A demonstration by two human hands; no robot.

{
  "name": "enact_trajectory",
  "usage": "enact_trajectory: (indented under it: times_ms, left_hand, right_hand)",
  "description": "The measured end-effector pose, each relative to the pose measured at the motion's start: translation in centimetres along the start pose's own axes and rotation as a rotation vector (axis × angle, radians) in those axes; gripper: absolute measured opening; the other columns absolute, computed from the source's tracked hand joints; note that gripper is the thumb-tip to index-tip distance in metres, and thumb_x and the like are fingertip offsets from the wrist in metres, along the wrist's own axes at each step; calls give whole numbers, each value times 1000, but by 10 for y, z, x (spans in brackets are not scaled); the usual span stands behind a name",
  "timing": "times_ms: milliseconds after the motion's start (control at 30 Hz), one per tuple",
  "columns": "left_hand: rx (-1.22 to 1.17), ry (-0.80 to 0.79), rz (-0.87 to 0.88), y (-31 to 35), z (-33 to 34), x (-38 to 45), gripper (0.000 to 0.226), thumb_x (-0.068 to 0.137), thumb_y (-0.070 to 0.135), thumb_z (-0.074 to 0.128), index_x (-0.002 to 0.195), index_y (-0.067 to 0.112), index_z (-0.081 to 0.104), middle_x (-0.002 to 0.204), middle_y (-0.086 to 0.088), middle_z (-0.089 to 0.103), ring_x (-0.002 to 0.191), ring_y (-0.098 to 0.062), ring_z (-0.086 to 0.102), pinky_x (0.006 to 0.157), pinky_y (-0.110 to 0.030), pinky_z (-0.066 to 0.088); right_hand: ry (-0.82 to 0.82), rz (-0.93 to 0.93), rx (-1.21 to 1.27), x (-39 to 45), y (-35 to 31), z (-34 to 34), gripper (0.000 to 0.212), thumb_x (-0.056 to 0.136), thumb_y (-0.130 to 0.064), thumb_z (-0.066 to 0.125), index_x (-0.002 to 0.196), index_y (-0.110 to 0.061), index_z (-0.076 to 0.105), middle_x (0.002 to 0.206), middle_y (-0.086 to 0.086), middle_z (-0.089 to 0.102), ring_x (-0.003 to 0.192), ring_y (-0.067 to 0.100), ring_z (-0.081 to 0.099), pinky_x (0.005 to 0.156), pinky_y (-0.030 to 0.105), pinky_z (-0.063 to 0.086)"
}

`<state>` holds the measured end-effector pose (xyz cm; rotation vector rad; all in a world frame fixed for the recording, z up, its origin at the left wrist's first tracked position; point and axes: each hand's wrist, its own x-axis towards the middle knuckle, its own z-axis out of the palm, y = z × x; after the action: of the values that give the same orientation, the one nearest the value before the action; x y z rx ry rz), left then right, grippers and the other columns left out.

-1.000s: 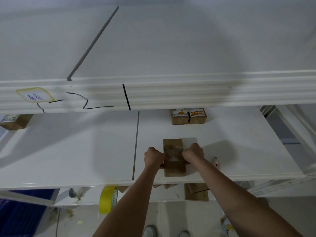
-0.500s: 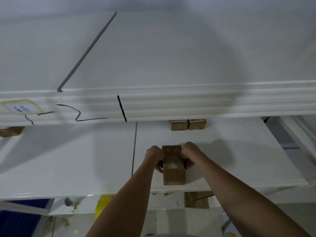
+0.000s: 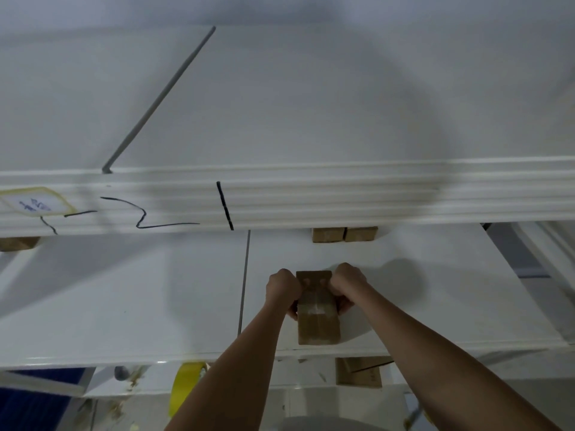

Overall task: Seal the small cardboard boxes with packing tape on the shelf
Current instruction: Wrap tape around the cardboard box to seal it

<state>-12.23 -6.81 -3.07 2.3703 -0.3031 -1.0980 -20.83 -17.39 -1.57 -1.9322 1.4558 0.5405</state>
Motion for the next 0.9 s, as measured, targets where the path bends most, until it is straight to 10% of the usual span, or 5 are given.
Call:
enact_trajectory:
  times_ms: [367, 667, 900]
  left_hand:
    - [-248, -115, 44, -37, -1, -15, 32, 81, 19, 83, 97, -3, 65, 91, -17, 73, 76, -24, 75, 71, -38, 64]
    - [-206, 133, 133, -52, 29, -41, 25, 82, 20, 76, 71, 17, 54, 73, -4, 60, 79, -29, 70, 70, -42, 63]
    - [-135, 122, 167, -54, 42, -49, 18, 85, 11, 63, 103, 9, 65, 98, -9, 70, 85, -23, 68, 74, -33, 61]
  right_hand:
    - [-12, -178, 142, -9, 40, 19, 35, 83, -35, 78, 96, -5, 63, 95, 10, 68, 84, 21, 67, 65, 27, 53]
    - [194, -218, 183, -20, 48, 49, 13, 83, -12, 74, 86, -11, 61, 84, 4, 64, 79, 18, 62, 48, 21, 37]
    - [55, -332, 276, -37, 65, 47, 24, 86, -14, 70, 110, -15, 66, 105, 4, 68, 96, 20, 63, 74, 25, 47]
